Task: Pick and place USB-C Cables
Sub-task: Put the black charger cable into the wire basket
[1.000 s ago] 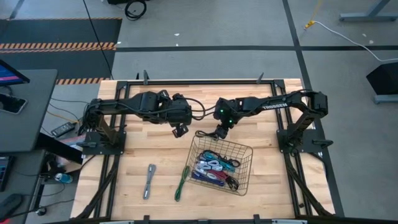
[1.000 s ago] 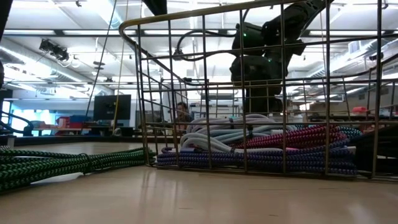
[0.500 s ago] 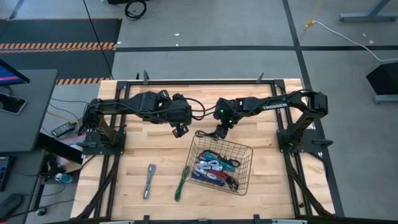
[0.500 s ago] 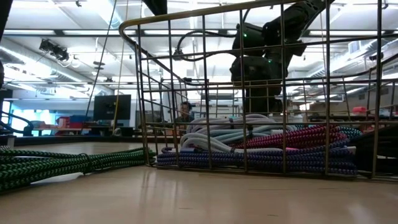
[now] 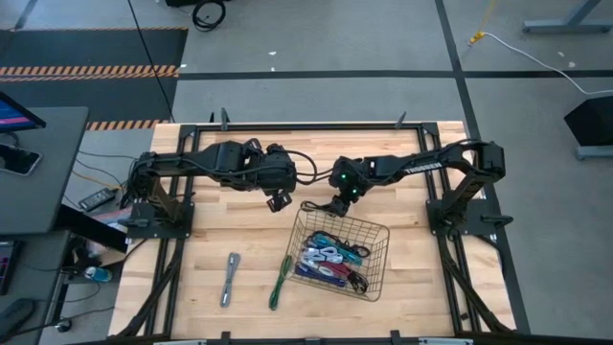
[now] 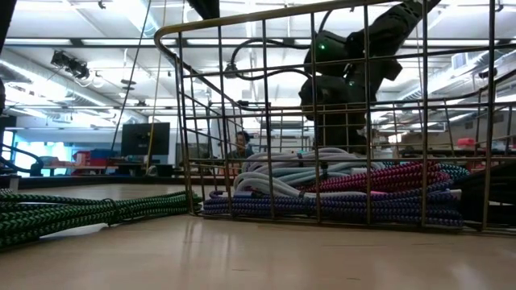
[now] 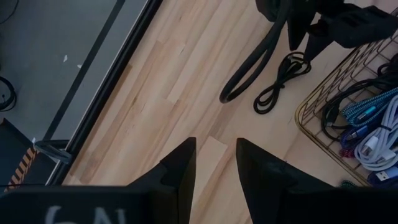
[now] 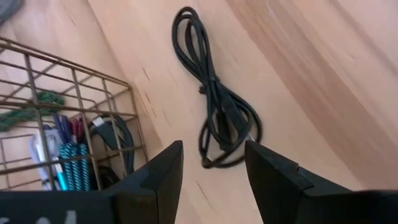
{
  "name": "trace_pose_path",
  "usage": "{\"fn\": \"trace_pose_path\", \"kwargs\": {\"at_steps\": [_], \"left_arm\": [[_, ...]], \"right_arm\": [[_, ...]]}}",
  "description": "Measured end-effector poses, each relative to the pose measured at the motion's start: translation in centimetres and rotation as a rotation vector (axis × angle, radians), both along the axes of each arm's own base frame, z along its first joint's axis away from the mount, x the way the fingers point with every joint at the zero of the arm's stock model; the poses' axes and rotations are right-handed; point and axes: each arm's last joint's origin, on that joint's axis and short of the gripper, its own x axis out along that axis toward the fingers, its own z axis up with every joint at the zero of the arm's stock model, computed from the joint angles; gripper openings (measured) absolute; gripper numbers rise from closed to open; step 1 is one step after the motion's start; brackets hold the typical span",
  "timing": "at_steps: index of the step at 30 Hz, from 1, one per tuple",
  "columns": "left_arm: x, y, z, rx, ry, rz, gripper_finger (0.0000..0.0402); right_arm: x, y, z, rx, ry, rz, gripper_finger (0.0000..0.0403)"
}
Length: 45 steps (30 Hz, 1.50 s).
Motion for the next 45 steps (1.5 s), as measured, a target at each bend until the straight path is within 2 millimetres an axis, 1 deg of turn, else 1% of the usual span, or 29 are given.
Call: {"fn": "trace_pose_path", "kwargs": {"at_steps": [8, 14, 16, 18, 20, 23, 24, 30, 32, 35, 45], "left_arm": [[0.00, 0.00, 0.00, 0.000, 0.000, 0.000, 0.0121], [0.01, 0.00, -0.01, 0.000, 0.000, 0.000, 0.0121], [0.00, 0.00, 0.00, 0.000, 0.000, 0.000, 0.0121], [0.00, 0.00, 0.00, 0.000, 0.000, 0.000, 0.0121], [0.00, 0.00, 0.00, 0.000, 0.000, 0.000, 0.0121], [0.00, 0.00, 0.00, 0.000, 0.000, 0.000, 0.0121], [0.01, 0.00, -0.01, 0.000, 0.000, 0.000, 0.0121], [0.00, 0.00, 0.00, 0.000, 0.000, 0.000, 0.0121], [0.01, 0.00, -0.01, 0.000, 0.000, 0.000, 0.0121], [0.00, 0.00, 0.00, 0.000, 0.000, 0.000, 0.0121], [0.00, 0.00, 0.00, 0.000, 0.000, 0.000, 0.0121]], "right_arm": [[-0.21, 0.48, -0.47, 0.008, 0.011, -0.003, 0.0177], [-0.01, 0.42, -0.35, -0.002, -0.013, -0.006, 0.0158], [-0.01, 0.42, -0.35, -0.002, -0.014, -0.006, 0.0143], [-0.01, 0.42, -0.35, -0.002, -0.014, -0.005, 0.0120], [-0.01, 0.42, -0.35, -0.001, -0.014, -0.005, 0.0087], [-0.01, 0.42, -0.35, -0.005, -0.015, 0.001, 0.0025], [-0.01, 0.41, -0.35, -0.013, -0.016, 0.006, 0.0013], [0.00, 0.35, -0.35, -0.039, -0.016, 0.006, 0.0004], [0.11, 0.34, -0.28, -0.031, -0.032, 0.013, 0.0008], [0.30, 0.39, -0.13, -0.005, -0.061, 0.028, 0.0030], [0.31, 0.33, -0.13, -0.022, -0.058, 0.013, 0.0145]]}}
